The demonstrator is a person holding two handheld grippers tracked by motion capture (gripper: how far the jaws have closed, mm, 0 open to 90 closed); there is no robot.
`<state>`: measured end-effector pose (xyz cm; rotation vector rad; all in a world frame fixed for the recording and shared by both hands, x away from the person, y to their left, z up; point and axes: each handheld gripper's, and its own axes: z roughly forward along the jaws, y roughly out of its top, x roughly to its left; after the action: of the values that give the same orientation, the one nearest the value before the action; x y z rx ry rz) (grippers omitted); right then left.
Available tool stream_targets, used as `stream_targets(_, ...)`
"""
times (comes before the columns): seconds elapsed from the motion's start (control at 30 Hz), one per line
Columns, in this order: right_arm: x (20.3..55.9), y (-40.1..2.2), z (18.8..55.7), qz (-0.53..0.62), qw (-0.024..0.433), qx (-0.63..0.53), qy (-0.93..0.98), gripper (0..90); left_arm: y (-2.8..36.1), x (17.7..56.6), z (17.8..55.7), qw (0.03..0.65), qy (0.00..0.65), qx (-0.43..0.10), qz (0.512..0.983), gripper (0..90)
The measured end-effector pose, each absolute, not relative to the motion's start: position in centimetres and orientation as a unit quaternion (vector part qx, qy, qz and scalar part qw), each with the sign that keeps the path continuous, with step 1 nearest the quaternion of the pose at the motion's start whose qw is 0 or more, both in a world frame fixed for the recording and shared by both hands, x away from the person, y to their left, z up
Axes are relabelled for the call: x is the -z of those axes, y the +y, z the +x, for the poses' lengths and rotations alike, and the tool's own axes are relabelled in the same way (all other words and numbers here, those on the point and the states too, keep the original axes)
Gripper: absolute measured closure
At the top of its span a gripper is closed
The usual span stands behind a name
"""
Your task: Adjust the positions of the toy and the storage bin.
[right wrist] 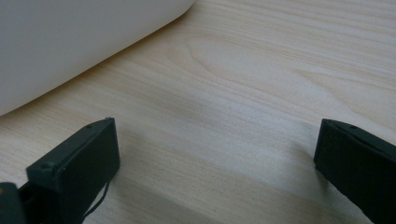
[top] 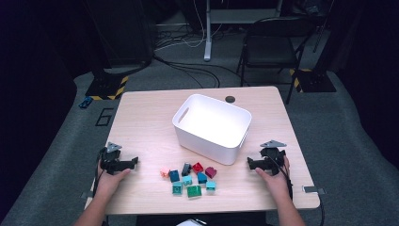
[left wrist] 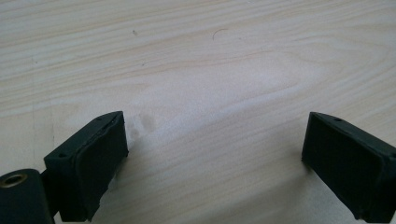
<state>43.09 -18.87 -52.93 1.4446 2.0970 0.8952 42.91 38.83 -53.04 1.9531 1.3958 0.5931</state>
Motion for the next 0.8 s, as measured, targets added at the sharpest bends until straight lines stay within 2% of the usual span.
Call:
stream_targets(0.13,52.9,-18.8,43.1,0.523,0.220,-0.324,0.757,0.0,38.8,53.1,43.0,0.334,0.529,-0.228,0.746,8.3)
stream_targets(0.23,52.9,-18.8,43.0,0.524,0.220,-0.322,0.757,0.0,38.8,53.1,43.1,0.341,0.528,-0.233,0.742,15.1)
stream_targets(0.5,52.9,-18.6,42.8,0.532,0.225,-0.323,0.750,2.6,38.8,53.1,43.1,0.341,0.528,-0.234,0.742,15.5)
stream_targets(0.53,52.9,-18.6,42.7,0.533,0.228,-0.323,0.748,5.2,38.8,53.0,43.1,0.341,0.529,-0.235,0.740,16.2)
stream_targets(0.57,52.8,-18.5,42.5,0.530,0.232,-0.330,0.746,15.9,38.9,52.9,42.9,0.338,0.533,-0.232,0.741,19.3)
stream_targets(0.6,52.7,-18.5,42.4,0.528,0.231,-0.334,0.746,19.7,38.9,52.9,42.9,0.340,0.533,-0.237,0.738,21.4)
stream_targets(0.7,52.6,-18.4,42.3,0.529,0.229,-0.335,0.745,24.6,39.0,52.6,42.9,0.338,0.538,-0.231,0.737,28.9)
stream_targets(0.8,52.3,-18.3,42.0,0.527,0.222,-0.333,0.750,33.0,38.7,52.4,42.7,0.344,0.534,-0.213,0.743,31.3)
